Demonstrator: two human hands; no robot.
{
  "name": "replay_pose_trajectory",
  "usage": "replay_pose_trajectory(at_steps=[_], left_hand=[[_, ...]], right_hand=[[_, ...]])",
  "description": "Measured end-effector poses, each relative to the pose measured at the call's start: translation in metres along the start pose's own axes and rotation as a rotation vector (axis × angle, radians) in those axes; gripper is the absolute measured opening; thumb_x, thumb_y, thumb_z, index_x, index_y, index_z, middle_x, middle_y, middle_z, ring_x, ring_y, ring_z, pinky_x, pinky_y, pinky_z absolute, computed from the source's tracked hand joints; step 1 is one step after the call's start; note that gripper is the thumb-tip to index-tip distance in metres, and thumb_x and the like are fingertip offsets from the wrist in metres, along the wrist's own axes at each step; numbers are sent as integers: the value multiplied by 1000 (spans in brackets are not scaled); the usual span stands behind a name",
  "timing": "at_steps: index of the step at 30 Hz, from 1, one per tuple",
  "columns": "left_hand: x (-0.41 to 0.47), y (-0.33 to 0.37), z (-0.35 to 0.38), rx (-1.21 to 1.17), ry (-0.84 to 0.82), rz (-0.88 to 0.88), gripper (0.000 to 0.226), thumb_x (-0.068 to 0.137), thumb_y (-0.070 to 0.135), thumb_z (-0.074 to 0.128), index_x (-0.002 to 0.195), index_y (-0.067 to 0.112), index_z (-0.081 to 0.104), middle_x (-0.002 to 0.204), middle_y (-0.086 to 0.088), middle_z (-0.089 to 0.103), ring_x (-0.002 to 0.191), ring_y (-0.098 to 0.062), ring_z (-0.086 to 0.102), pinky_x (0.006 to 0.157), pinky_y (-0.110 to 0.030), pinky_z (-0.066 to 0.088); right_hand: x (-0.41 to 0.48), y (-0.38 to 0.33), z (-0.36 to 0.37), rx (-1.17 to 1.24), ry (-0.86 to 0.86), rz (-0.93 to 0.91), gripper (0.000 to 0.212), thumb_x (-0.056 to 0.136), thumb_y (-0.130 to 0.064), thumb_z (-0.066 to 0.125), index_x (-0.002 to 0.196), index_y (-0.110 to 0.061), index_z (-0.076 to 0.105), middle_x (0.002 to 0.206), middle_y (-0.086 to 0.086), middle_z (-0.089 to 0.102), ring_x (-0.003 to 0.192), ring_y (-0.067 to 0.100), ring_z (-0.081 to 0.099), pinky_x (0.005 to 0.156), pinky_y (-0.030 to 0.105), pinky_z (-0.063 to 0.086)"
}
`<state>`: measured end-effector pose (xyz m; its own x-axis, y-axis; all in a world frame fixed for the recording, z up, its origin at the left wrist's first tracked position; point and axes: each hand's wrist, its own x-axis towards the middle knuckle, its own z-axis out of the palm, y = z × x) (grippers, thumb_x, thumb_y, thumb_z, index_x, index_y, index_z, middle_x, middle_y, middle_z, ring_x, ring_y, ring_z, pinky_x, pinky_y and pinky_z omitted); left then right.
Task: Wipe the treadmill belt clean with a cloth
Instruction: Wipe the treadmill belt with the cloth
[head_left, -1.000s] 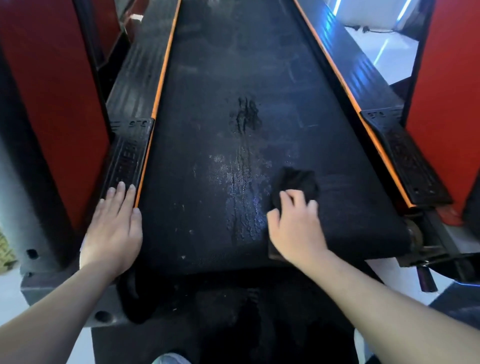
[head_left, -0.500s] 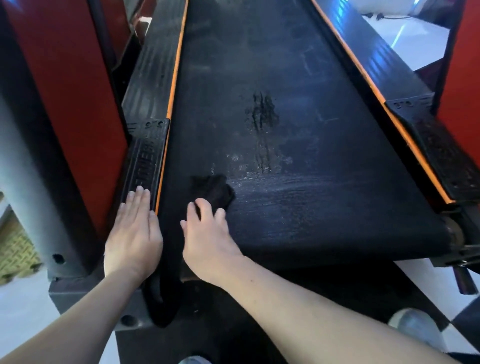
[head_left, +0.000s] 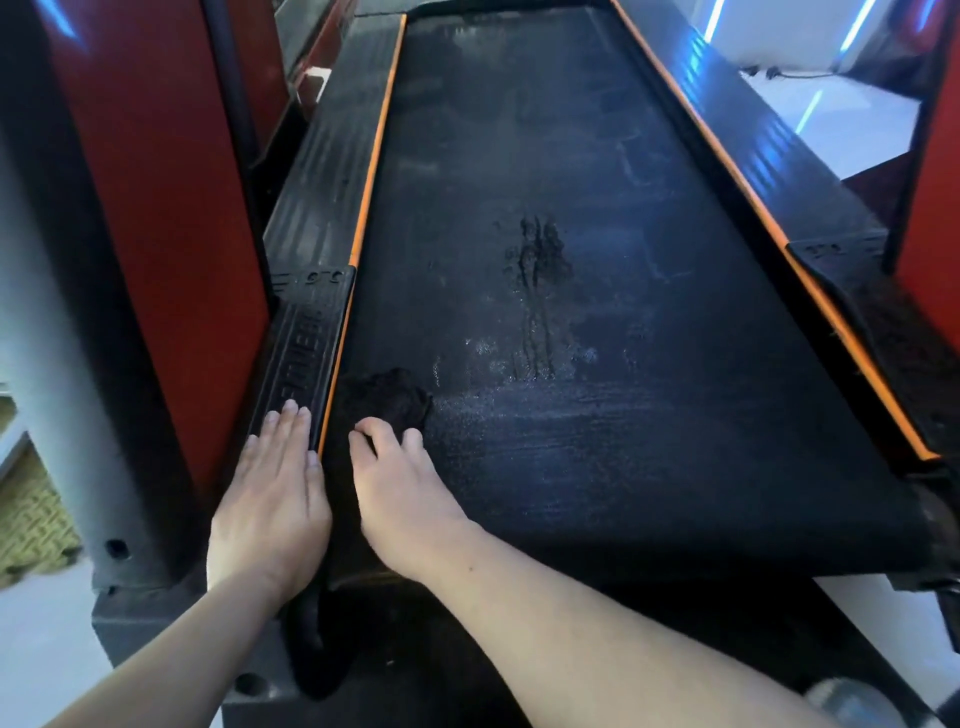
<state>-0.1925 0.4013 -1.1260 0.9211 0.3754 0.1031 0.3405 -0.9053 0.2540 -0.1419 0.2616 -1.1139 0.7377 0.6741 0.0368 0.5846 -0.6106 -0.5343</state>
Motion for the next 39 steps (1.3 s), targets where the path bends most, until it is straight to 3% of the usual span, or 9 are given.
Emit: replay_pose_trajectory(at_steps=[8,14,24,27,31,35,39], left_hand=[[0,3,-1,-9,-9,-24,54,103,25,26,156,12,22,164,7,13,150,-3,4,124,-31,5],[-1,6,-2,-25,22,-51,55,102,27,30,155,16,26,163,11,15,149,0,5,124,-31,8],[-2,6,-2,-20,20,-37,55,101,24,35,155,13,27,163,7,17,150,-3,7,124,-31,8],[-2,7,-2,-19,26,-43,55,101,23,36,154,12,28,163,6,18,150,-5,9,123,-31,8],[-1,6,-1,-12,24,-41,55,100,23,35,154,12,28,163,5,18,150,-5,9,124,-32,8],[0,6,0,-9,22,-43,56,100,24,35,155,12,27,163,5,18,150,-5,9,123,-31,7],[0,6,0,-2,18,-40,56,101,23,35,154,11,27,163,5,18,150,-6,9,124,-31,6]], right_hand=[[-24,55,-29,-54,39,36,70,83,8,49,150,-8,34,153,-1,26,108,32,38,103,45,41],[-51,128,-79,-134,55,232,73,88,3,49,155,-16,28,157,-9,20,116,26,37,110,37,37],[-126,277,-170,-319,160,601,69,81,9,45,144,-17,46,154,-3,37,102,39,48,103,45,41],[-146,312,-190,-358,162,671,64,81,8,46,140,-17,51,152,0,42,111,45,54,104,48,41],[-149,313,-200,-316,163,728,52,94,-3,41,143,-19,48,155,-2,39,128,42,45,110,46,31],[-145,287,-197,-237,208,786,50,100,-39,31,144,-22,48,157,-3,37,131,41,42,115,45,26],[-140,269,-192,-251,205,811,60,97,-50,48,146,-17,45,155,-2,36,126,45,39,112,45,29]])
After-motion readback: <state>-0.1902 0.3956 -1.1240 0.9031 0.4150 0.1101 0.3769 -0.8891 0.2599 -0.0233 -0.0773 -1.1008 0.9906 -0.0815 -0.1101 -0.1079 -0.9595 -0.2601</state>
